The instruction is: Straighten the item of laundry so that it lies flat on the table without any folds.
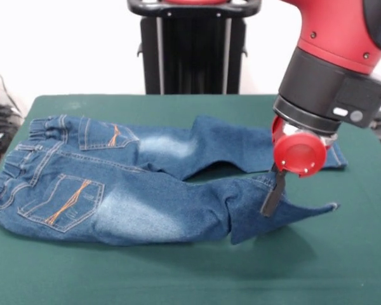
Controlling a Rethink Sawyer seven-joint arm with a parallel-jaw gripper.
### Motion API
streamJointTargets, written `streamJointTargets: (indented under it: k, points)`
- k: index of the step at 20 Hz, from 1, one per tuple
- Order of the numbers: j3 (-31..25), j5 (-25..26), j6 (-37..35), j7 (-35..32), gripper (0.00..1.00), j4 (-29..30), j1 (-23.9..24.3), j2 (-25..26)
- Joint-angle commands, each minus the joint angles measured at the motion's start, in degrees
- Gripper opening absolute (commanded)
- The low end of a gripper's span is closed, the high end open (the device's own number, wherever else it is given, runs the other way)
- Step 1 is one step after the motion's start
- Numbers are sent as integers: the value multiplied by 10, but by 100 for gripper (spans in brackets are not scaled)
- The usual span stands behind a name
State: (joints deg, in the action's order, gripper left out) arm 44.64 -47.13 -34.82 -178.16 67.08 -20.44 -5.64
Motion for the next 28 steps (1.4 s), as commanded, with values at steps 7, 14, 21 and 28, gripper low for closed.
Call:
streamJointTargets:
  k: [7, 14, 21, 28]
  points:
    - [-136, 31, 42, 7, 100, 133, -23, -59]
    - [-177, 54, 76, 49, 100, 192, -7, -107]
    - [-171, 114, 22, 59, 100, 176, 27, -138]
    - [-118, 162, -135, -19, 100, 24, 49, -125]
